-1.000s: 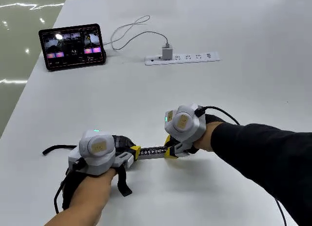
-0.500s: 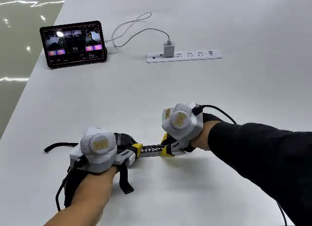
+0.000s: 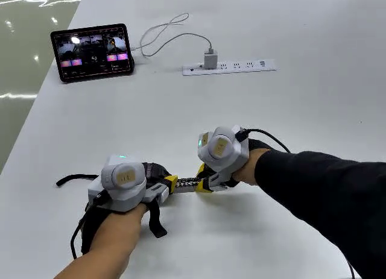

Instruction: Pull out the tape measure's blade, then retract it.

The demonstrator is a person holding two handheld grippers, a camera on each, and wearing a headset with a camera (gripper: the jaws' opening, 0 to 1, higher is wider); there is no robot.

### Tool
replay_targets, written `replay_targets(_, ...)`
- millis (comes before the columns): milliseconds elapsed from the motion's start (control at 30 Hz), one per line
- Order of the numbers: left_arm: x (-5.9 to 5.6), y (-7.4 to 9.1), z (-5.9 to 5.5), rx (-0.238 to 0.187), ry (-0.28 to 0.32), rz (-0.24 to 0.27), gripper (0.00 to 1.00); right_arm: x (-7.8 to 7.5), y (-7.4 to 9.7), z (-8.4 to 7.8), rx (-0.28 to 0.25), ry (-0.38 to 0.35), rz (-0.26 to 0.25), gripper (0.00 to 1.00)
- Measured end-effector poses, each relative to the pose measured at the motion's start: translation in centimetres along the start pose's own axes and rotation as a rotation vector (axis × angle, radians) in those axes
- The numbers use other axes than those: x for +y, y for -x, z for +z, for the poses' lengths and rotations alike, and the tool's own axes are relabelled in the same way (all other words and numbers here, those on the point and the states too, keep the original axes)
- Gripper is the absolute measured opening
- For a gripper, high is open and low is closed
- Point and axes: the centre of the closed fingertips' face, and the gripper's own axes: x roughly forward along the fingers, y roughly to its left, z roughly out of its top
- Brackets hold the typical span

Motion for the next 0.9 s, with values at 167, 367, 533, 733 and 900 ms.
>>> replay_targets(167, 0.0, -0.1, 0.0, 0.000, 0.002, -0.002, 0.61, 0.0, -0.2, 0.3, -0.007, -0.001, 0.002, 0.09)
replay_targets(367, 0.0, 0.0, 0.0, -0.001, 0.001, -0.002, 0.61, 0.1, -0.3, 0.5, -0.012, -0.003, 0.002, 0.09)
replay_targets(533, 0.0, 0.0, 0.0, 0.000, 0.002, -0.004, 0.61, 0.1, -0.5, 0.8, -0.015, -0.003, 0.002, 0.10)
replay_targets(733, -0.1, 0.0, -0.1, 0.003, 0.003, -0.006, 0.61, 0.2, -0.6, 1.0, -0.017, 0.000, 0.003, 0.10)
replay_targets(900, 0.0, 0.0, -0.2, 0.004, 0.005, -0.005, 0.61, 0.2, -0.7, 1.1, -0.022, 0.012, -0.004, 0.10)
